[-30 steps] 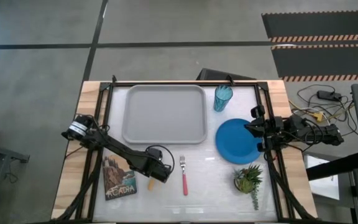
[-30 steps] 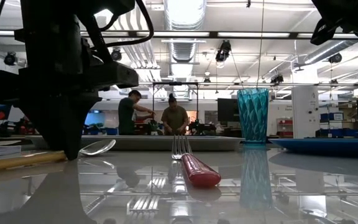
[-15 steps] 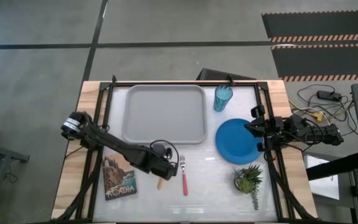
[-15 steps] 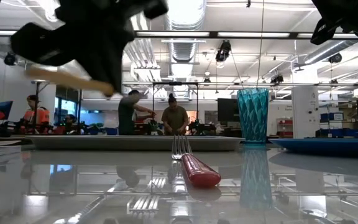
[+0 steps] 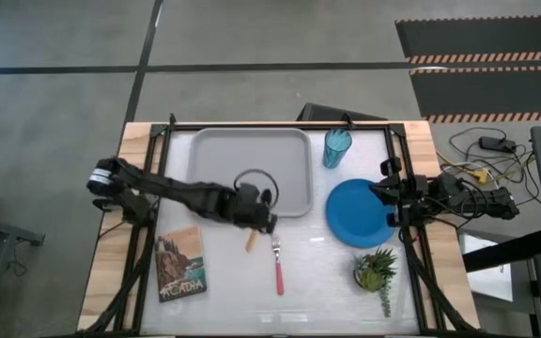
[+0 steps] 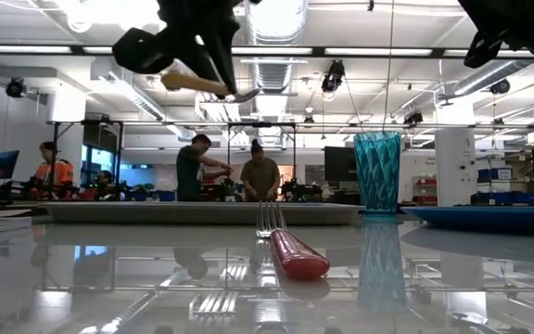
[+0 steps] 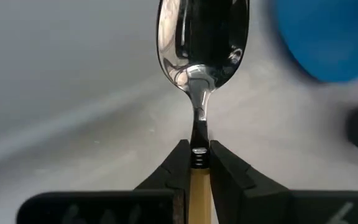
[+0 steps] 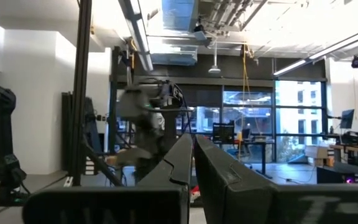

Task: Pick and place plate/cup/fork/spoon on tray
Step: Put the yellow spoon on the gray serving tray

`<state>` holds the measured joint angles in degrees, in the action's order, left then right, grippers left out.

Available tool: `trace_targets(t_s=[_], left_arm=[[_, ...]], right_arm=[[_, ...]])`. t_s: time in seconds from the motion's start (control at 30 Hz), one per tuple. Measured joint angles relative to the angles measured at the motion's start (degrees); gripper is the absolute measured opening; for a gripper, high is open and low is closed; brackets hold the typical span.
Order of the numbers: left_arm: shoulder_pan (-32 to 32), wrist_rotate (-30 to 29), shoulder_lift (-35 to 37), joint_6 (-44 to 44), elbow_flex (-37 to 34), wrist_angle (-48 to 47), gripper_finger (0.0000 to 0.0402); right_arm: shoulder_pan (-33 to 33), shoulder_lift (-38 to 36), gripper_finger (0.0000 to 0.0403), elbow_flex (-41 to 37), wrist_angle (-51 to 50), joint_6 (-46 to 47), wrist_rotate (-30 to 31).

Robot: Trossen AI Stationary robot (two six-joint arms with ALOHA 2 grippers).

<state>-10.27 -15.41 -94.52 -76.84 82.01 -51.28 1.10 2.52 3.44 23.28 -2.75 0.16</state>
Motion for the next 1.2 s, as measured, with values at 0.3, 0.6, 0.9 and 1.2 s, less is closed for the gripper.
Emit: trace_targets(t_s=[0.3, 0.6, 0.9, 1.2], left_arm=[[14.8, -0.1, 2.9, 13.3, -4.5, -9.8, 0.0018], [30.7, 0.6, 2.9, 23.7, -14.2, -5.8, 0.0018], [40.2, 2.4, 4.9, 24.8, -25.0, -0.6, 0.0021], [41.8, 4.0, 5.8, 23.4, -30.5, 3.3, 0.0023]], right_arm=[[0.0, 0.0, 0.0009, 0.0, 0.2, 0.1, 0.0], [0.0, 0.0, 0.0009, 0.0, 0.2, -0.3, 0.0], [0.0, 0.0, 0.0009, 0.0, 0.2, -0.3, 0.0], [0.0, 0.0, 0.0009, 0.0, 0.2, -0.3, 0.0]])
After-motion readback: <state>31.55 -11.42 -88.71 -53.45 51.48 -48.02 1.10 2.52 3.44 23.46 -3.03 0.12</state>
